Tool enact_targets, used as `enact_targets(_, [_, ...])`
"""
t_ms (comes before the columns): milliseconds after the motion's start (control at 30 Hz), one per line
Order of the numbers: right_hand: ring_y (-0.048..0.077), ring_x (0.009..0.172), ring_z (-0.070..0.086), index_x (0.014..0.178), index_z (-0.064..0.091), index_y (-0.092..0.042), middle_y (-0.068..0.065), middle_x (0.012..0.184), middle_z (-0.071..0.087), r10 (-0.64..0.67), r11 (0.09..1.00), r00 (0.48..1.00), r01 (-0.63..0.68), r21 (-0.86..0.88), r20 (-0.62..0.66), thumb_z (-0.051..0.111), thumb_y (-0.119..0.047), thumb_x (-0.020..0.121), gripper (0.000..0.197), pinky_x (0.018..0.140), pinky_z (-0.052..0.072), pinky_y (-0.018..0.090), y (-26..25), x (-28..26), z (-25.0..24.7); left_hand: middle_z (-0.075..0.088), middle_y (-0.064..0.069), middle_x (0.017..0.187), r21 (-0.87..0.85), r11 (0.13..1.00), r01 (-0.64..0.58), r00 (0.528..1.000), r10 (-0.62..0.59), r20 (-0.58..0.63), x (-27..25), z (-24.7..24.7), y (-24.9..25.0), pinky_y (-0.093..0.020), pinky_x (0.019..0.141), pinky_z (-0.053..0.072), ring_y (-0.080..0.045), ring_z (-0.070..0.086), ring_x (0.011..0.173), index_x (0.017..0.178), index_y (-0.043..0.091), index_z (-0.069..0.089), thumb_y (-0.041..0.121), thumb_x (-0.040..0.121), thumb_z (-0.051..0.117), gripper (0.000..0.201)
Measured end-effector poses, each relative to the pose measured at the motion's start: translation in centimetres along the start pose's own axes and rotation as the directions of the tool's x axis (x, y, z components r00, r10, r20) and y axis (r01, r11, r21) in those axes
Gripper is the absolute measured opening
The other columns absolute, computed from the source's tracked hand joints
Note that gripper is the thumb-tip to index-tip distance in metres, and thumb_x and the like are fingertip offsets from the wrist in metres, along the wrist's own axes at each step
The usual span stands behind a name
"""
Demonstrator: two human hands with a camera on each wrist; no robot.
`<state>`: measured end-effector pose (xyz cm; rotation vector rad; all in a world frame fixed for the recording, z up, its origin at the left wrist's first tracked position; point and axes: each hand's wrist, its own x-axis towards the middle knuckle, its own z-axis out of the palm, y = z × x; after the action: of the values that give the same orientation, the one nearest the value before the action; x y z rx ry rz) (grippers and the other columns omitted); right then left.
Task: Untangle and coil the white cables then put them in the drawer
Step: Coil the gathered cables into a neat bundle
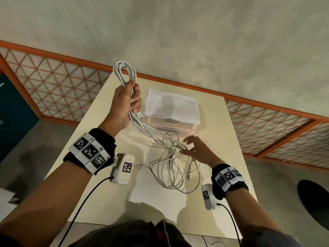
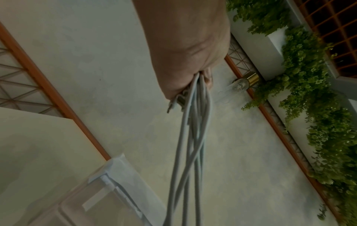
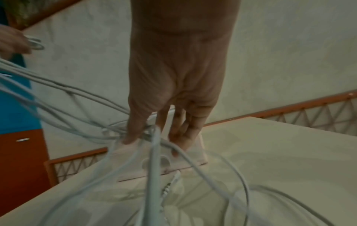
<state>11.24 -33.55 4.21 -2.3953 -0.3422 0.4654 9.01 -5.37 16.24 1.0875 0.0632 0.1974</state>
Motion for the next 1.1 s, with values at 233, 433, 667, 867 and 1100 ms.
enact_targets(233, [0.007,0.051,0.021,0.06,0.029,-0.017,-0.005,0.059,0.022,0.03,0.984,0.988,-0.056,0.168,0.155,0.069,-0.035,0.084,0.05,0.053,0.017,0.022,1.5,-0.7,-0.7,0.03,0.008,0.039,-0.013,1.0,-0.008,1.0,0.008,-0.002,0.2,-0.6,0.6,-0.015,0.033,0.02,-0.003,0.022,0.029,0.066,0.019,0.042,0.031,0.101,0.037,0.037])
enact_targets(433, [0.006,0.051,0.035,0.063,0.036,-0.011,0.0,0.061,0.031,0.153,0.926,0.981,-0.101,0.365,-0.118,0.059,-0.034,0.091,0.043,0.063,0.029,0.026,3.4,-2.1,-2.2,0.029,0.009,0.04,0.0,0.999,-0.042,0.999,0.042,0.015,0.5,-0.9,1.7,-0.015,0.033,0.02,-0.003,0.021,0.03,0.066,0.019,0.042,0.031,0.101,0.038,0.037])
enact_targets(667, [0.001,0.11,0.057,0.122,0.059,-0.025,-0.008,0.113,0.063,0.029,0.997,0.999,-0.032,0.065,0.046,0.075,-0.035,0.076,0.049,0.087,0.04,0.015,3.7,0.8,-0.6,0.03,0.01,0.04,0.074,0.996,-0.042,0.996,0.036,0.083,-0.6,1.8,-0.6,-0.015,0.035,0.02,-0.003,0.022,0.03,0.068,0.016,0.042,0.028,0.102,0.036,0.036])
enact_targets(867, [0.006,0.102,0.062,0.113,0.066,-0.017,-0.004,0.11,0.068,-0.057,0.966,0.998,0.048,0.254,0.029,0.049,-0.037,0.097,0.031,0.087,0.043,0.007,-4.9,1.7,0.9,0.027,0.01,0.042,0.046,0.999,-0.011,0.982,0.003,0.189,-1.0,3.9,0.2,-0.015,0.034,0.02,-0.003,0.02,0.029,0.069,0.016,0.041,0.028,0.102,0.037,0.036])
enact_targets(1100, [0.02,0.097,0.065,0.097,0.068,-0.006,0.017,0.104,0.071,-0.153,0.977,0.924,0.087,0.197,0.35,0.059,-0.014,0.089,0.014,0.088,0.046,0.031,-5.6,2.4,2.4,0.025,0.011,0.043,0.097,0.993,0.07,0.954,-0.095,0.284,-1.6,3.4,0.0,-0.014,0.033,0.02,-0.003,0.019,0.03,0.069,0.016,0.039,0.03,0.102,0.034,0.036])
